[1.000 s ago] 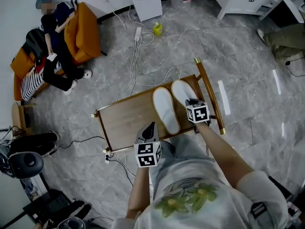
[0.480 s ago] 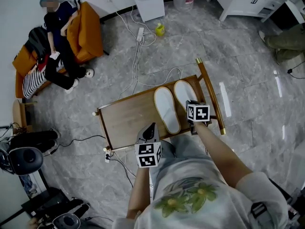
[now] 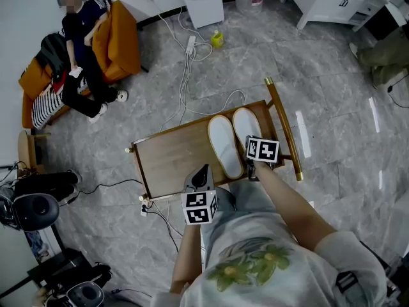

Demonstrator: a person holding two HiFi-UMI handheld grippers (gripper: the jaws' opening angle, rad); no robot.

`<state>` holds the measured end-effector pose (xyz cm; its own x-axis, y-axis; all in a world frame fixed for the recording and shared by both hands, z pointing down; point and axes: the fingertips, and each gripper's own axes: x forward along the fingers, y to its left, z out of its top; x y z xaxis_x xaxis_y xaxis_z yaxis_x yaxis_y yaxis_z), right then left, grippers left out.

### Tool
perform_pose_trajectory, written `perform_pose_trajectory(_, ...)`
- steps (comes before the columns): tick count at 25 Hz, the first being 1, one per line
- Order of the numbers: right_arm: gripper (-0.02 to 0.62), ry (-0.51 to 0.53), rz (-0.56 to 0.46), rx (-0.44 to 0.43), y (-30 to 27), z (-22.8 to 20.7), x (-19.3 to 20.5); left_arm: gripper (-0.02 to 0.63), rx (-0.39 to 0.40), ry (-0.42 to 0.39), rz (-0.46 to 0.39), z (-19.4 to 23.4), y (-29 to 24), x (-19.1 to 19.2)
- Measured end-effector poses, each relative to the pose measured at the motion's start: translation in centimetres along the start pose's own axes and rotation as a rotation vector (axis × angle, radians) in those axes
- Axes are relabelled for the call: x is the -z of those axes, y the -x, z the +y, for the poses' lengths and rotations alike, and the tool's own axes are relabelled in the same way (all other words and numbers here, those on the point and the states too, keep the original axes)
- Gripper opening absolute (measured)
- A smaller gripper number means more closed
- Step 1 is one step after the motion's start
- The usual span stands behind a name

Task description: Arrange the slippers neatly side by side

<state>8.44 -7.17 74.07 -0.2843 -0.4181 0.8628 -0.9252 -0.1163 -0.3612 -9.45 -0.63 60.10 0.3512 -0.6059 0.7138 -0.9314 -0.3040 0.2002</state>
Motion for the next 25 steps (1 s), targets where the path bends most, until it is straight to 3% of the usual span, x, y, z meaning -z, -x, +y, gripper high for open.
perform_pose_trajectory(4,0.029,0.07,0.018,0.011,-0.2,0.7,0.3,0.017,-0.002,0.007,0.001,0.3,0.4,0.1)
perform_pose_trajectory(12,0.034,0.099,0.033,0.008,-0.6,0.7,0.5,0.017,-0.009,0.014,0.002,0.6,0.2,0.7)
perform_pose_trajectory(25,0.166,0.22,-0.033,-0.042,1.1,2.6,-1.2,0.017,-0.014,-0.014,-0.019,0.9,0.8,-0.9)
